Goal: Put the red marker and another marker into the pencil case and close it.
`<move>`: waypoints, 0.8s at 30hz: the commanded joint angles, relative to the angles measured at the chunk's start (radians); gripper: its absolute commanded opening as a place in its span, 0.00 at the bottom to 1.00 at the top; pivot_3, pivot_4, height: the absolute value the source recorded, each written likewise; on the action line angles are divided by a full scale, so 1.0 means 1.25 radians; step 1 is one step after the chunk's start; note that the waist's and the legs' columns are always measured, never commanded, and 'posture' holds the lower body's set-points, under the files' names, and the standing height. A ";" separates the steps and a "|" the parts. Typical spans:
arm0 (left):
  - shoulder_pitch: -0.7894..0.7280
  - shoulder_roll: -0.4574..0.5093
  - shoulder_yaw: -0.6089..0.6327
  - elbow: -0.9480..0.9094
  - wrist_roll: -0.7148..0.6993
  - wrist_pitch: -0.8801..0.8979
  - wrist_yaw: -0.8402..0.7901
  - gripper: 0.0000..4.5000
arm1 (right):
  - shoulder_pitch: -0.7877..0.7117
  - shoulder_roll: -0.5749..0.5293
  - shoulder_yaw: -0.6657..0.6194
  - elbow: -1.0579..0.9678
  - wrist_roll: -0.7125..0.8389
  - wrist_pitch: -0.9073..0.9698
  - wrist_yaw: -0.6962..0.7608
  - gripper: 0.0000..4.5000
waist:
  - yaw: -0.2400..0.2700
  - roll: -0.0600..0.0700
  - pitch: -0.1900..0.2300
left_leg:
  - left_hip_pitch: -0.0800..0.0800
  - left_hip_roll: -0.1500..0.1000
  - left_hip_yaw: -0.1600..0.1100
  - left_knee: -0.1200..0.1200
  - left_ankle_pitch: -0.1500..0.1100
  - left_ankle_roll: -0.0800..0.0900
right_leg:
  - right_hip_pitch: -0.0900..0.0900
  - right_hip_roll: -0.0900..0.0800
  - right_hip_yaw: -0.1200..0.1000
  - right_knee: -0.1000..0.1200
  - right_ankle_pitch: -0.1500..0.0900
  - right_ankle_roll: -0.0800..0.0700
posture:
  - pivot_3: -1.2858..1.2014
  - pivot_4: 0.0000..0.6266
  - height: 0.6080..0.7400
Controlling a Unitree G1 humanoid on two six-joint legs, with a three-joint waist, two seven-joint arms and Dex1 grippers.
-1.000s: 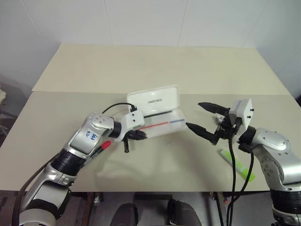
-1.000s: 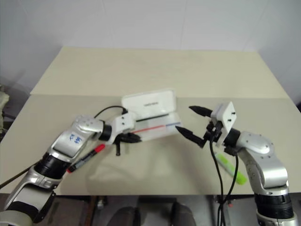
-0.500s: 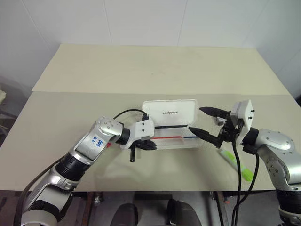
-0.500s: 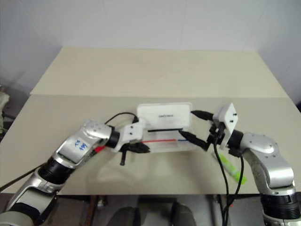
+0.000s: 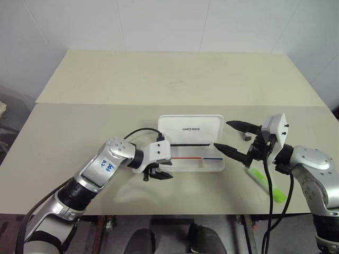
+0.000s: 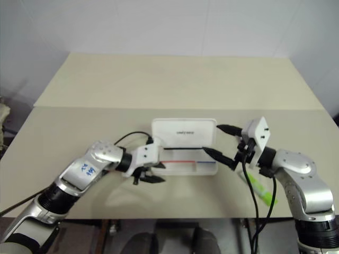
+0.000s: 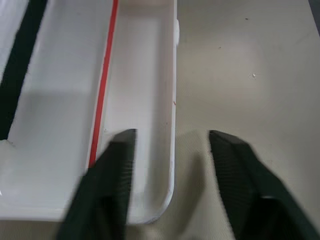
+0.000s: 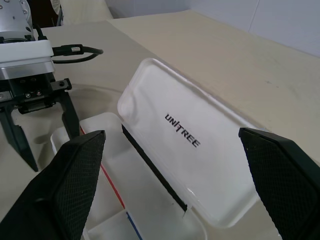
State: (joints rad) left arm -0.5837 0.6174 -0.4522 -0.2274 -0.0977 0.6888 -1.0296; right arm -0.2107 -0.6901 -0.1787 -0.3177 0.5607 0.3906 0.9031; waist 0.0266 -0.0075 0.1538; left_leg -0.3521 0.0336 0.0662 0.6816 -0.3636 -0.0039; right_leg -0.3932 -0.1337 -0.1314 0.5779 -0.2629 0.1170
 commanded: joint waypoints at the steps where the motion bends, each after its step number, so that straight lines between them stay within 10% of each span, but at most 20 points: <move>1: -0.004 -0.007 0.020 -0.033 -0.019 0.016 0.003 0.81 | -0.021 0.001 -0.007 -0.014 0.008 -0.015 0.004 1.00 | 0.000 0.000 0.000 | 0.000 0.000 0.000 0.000 0.000 0.000 | 0.000 0.000 0.000 0.000 0.000 0.000 | 0.52 0.24 1.00; 24: 0.194 0.007 0.256 -0.139 -0.134 -0.081 0.074 0.89 | -0.109 0.022 0.060 0.059 0.001 -0.021 0.066 1.00 | -0.002 0.000 0.000 | 0.000 0.000 0.000 0.000 0.000 0.000 | 0.000 0.000 0.000 0.000 0.000 0.000 | 0.52 0.24 1.00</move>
State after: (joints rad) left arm -0.3563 0.6160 -0.1842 -0.3540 -0.2452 0.6291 -0.9522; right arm -0.3313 -0.6570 -0.1005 -0.2353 0.5511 0.3884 0.9609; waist 0.0237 -0.0074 0.1538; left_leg -0.3522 0.0340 0.0657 0.6816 -0.3636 -0.0040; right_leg -0.3932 -0.1338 -0.1316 0.5775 -0.2629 0.1170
